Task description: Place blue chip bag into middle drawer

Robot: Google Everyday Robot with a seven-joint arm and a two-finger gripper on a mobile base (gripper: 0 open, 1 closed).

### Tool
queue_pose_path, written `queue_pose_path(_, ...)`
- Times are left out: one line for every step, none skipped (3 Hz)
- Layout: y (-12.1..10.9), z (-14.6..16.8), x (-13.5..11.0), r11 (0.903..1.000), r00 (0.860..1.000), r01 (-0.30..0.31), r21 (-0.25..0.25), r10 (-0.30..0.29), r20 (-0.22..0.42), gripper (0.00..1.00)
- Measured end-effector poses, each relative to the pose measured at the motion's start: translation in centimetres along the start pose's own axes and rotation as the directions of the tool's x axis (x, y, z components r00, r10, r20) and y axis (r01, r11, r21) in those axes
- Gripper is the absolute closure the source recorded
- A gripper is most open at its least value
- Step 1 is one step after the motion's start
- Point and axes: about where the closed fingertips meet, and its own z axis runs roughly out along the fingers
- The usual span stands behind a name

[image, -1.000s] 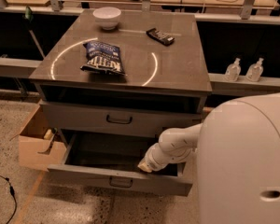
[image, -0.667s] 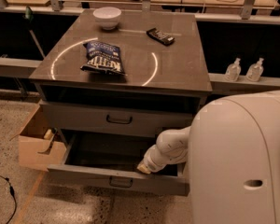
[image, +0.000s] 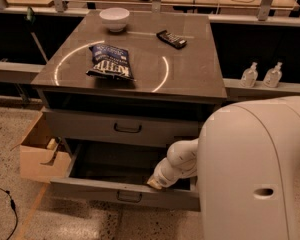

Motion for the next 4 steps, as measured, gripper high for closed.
queue_pose_path(0.0,-0.3,-0.1,1.0,1.0,0.0,0.0,0.0,0.0,1.0)
queue_pose_path(2.1,-0.7,1.3,0.9989,0.999,-0.027,-0.038,0.026,-0.036,1.0)
queue_pose_path(3.9,-0.9,2.4,0.9977,0.997,-0.038,-0.057,0.034,-0.067,1.0)
queue_pose_path(5.6,-1.0,3.2,0.9963,0.995,-0.046,-0.072,0.04,-0.093,1.0)
